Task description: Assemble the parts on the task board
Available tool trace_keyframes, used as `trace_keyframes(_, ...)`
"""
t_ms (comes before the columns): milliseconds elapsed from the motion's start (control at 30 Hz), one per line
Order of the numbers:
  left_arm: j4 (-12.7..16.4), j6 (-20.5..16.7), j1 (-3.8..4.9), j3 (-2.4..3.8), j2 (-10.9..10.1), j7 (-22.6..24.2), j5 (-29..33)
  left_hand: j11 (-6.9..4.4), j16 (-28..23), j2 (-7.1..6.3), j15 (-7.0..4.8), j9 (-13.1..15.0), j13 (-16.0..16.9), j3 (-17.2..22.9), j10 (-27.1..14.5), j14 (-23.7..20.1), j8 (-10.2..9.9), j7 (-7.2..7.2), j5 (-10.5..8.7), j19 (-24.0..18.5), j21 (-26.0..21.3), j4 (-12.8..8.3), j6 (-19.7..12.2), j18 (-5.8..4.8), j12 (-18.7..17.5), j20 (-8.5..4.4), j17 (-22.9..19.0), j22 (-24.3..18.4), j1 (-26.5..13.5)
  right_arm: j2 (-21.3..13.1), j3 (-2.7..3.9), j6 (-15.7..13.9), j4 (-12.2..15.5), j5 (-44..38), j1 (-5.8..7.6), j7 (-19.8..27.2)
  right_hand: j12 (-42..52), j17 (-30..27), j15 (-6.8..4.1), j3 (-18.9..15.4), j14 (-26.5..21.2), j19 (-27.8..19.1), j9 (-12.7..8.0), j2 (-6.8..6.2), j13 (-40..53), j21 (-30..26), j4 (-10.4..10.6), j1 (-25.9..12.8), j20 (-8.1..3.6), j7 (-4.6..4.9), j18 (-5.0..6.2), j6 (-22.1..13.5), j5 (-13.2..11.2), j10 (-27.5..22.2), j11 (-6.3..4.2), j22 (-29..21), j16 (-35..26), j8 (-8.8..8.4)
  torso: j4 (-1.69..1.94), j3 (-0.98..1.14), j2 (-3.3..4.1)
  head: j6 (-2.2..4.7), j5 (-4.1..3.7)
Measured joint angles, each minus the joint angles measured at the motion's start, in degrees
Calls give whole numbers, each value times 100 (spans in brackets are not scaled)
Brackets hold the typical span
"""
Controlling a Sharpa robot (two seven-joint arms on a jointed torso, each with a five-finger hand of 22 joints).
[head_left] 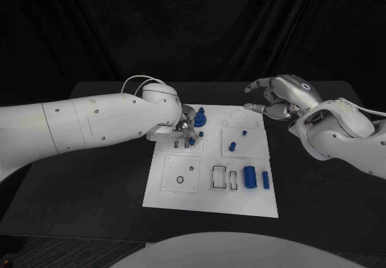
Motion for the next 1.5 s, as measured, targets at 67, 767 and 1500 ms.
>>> trace_keyframes(67, 0, 2, 0, -2, -6, 3, 0, 0, 0, -69, 0, 45, 0, 186, 0, 0, -33, 0, 1, 8, -22, -49, 0, 0, 0, -8, 0, 0, -69, 0, 0, 6, 0, 0, 0, -4, 0, 0, 0, 0, 0, 0, -1, 0, 0, -14, 0, 0, 0, 0, 0, 0, 0, 0, 0, 0, 0, 0, 1, 1, 0, 0, -1)
trace_keyframes(767, 159, -29, -4, -3, -276, -1, -1, 1, 0, -286, 1, 288, 0, 1020, 0, 0, -183, 12, 122, 8, -44, -270, 50, 0, 0, -8, 0, -1, -484, -29, 0, 90, 7, 0, -2, -55, 0, 0, 0, 0, 0, 0, -9, 0, -1, -60, 0, 0, 0, 0, 0, 0, 0, 0, 0, -1, 0, 0, 5, -4, 3, 0, 3)
trace_keyframes(1500, 245, -160, -13, -4, -375, -86, -3, 2, 0, -295, 1, 347, 0, 1179, -1, 0, -262, 13, 122, 8, -73, -253, 50, 0, 0, -7, 0, -2, -690, -33, 0, 164, 6, 1, -2, -81, 0, 0, 16, 0, 16, 0, -20, 0, -2, -81, 0, 0, 0, 0, 1, 0, 0, 0, 0, -2, 0, 0, -1, -4, -2, 0, 52)
